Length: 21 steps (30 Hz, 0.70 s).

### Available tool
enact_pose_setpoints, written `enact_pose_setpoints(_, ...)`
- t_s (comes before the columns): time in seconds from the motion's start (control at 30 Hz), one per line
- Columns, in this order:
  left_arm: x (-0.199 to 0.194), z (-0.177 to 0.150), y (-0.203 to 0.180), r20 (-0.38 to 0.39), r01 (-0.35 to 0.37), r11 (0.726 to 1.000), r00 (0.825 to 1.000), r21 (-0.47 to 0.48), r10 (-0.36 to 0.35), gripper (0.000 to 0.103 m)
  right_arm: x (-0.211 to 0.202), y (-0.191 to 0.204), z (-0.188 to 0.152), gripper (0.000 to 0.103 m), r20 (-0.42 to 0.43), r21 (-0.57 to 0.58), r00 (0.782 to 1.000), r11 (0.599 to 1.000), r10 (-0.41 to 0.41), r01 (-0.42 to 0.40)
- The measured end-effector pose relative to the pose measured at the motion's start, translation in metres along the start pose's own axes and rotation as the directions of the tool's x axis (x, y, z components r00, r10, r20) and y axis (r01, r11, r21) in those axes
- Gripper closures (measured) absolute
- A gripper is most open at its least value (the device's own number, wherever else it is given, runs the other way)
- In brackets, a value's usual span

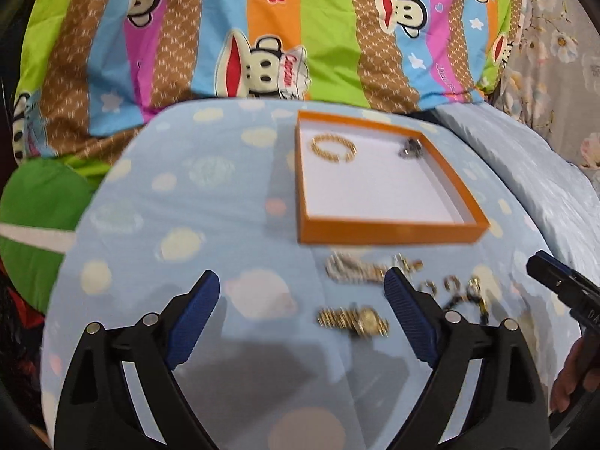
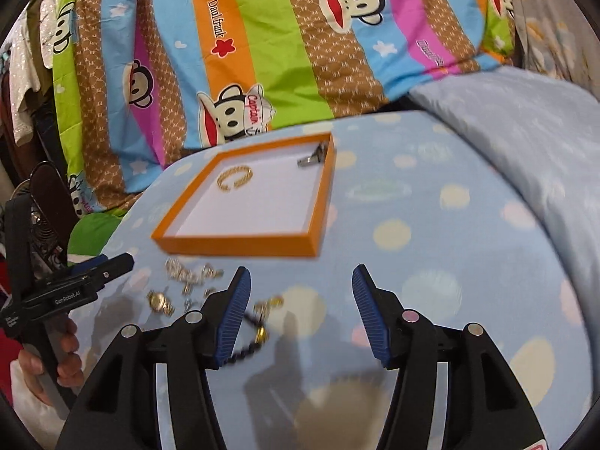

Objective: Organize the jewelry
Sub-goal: 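Grasp the gold watch with the left gripper while the right gripper grasps the black bead bracelet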

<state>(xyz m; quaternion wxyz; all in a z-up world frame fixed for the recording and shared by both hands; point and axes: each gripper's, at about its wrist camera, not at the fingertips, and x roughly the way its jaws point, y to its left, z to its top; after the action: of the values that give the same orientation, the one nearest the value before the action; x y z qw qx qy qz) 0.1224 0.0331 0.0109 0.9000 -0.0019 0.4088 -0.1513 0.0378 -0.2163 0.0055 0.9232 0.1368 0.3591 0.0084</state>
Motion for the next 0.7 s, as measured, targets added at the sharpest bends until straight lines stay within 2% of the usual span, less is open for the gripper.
enact_pose_setpoints(0.17,0.013,-0.020,-0.015,-0.067,0.000,1.000,0.998,-0.022,-0.002,0.016,0.003,0.008,-0.021,0.047,-0.023,-0.001,1.000,1.000,0.001,-0.001)
enact_pose_setpoints(0.3,0.024,-0.015,-0.021,-0.087,-0.048,0.998,0.995,-0.037,0.045,0.016,0.008,0.017,-0.025,0.047,-0.030,-0.037,0.999,0.999,-0.023,0.022)
enact_pose_setpoints(0.4,0.036,-0.014,-0.023,-0.118,-0.112,0.993,0.987,-0.029,0.108,0.019,0.008,0.019,-0.027,0.047,-0.031,-0.050,0.999,0.999,-0.023,0.022)
enact_pose_setpoints(0.47,0.036,-0.017,-0.024,-0.119,-0.147,0.989,0.982,0.005,0.147,0.019,0.009,0.018,-0.028,0.047,-0.036,-0.045,0.999,0.999,-0.020,0.018)
enact_pose_setpoints(0.7,0.019,-0.033,-0.006,-0.120,-0.178,0.983,0.976,0.041,0.182,0.019,0.009,0.023,-0.032,0.047,-0.054,-0.055,0.998,0.998,-0.015,0.012)
